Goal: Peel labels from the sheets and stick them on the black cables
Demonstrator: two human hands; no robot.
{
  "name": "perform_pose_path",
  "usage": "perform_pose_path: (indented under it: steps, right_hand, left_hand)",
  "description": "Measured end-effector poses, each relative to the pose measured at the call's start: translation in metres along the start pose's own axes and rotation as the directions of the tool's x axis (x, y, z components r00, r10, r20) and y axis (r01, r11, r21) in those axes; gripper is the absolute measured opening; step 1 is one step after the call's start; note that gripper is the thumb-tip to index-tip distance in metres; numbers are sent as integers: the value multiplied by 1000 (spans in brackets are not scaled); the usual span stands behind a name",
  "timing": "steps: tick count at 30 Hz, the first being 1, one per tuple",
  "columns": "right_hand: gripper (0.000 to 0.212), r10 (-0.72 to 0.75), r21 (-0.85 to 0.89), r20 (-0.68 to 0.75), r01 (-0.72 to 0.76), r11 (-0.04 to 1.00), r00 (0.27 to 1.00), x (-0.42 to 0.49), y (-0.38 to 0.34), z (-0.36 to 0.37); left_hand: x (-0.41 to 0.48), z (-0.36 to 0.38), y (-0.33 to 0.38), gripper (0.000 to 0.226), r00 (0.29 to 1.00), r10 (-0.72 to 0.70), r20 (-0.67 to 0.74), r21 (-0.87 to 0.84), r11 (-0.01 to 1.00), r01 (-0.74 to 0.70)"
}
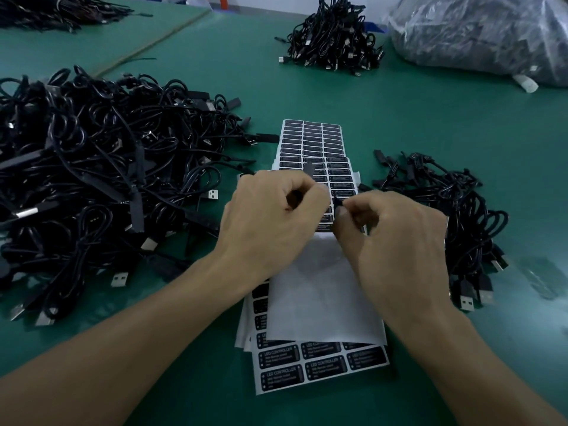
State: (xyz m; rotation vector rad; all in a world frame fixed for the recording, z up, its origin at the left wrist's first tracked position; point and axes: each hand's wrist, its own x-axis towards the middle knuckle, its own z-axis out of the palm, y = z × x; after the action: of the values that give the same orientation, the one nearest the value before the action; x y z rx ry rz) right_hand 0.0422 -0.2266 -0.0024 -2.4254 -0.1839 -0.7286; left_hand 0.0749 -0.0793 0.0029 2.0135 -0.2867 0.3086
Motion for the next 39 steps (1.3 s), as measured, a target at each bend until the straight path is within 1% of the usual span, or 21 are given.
perform_pose_path:
  steps: [2, 4, 6, 8, 10, 11, 13, 15, 20, 23, 26, 30, 34, 39]
  right_hand:
    - [9, 75, 149, -59, -66, 987, 995, 1, 1, -2]
    - [13, 188, 366, -79, -146, 919, 979, 3, 1, -2]
    - [17, 283, 582, -42, -206, 787, 958, 6, 0, -2]
    - [14, 355, 755, 68, -281, 593, 932, 7, -1, -3]
    - [4, 385, 836, 195, -358, 415, 902, 8, 0, -3]
    - [3, 391, 851, 233, -381, 361, 891, 9, 0, -2]
    - [4, 394, 868, 273, -401, 293, 878, 9, 1, -2]
    - [6, 382, 885, 286, -395, 246, 879, 9, 0, -2]
    - [8, 349, 897, 279, -373, 239, 895, 9, 0, -2]
    - [8, 343, 890, 269, -369, 270, 900, 9, 1, -2]
    - [8, 367, 867, 258, -382, 320, 894, 9, 4, 0]
    - [12, 393, 850, 251, -395, 348, 885, 9, 5, 2]
    - [13, 387, 841, 242, -391, 373, 890, 8, 4, 1]
    - [3, 369, 814, 218, -377, 441, 904, 8, 4, 0]
  left_hand:
    - [1, -2, -1, 23, 999, 32, 25, -24, 999, -31]
    - [1, -3, -1, 28, 996, 54, 66, -77, 996, -49]
    - [0, -4, -2, 32, 992, 54, 118, -154, 987, -35]
    - [-1, -4, -2, 32, 984, 53, 168, -205, 979, -18]
    - [-1, -4, -2, 27, 974, 42, 224, -269, 963, 20]
    - [-1, -4, -1, 24, 966, 31, 256, -305, 951, 51]
    - [-2, -4, 0, 21, 947, 15, 320, -368, 924, 109]
    - [-2, -6, 2, 20, 933, 20, 359, -404, 905, 136]
    - [0, -7, 3, 20, 903, -7, 430, -410, 890, 202]
    - [2, -7, 2, 13, 888, -42, 459, -377, 895, 237]
    - [2, -8, 0, 7, 900, -51, 434, -362, 904, 226]
    - [2, -8, -1, 10, 923, -60, 380, -352, 913, 205]
    - [4, -9, -2, 13, 927, -78, 367, -333, 919, 210]
    - [6, -10, -2, 13, 924, -86, 373, -358, 905, 228]
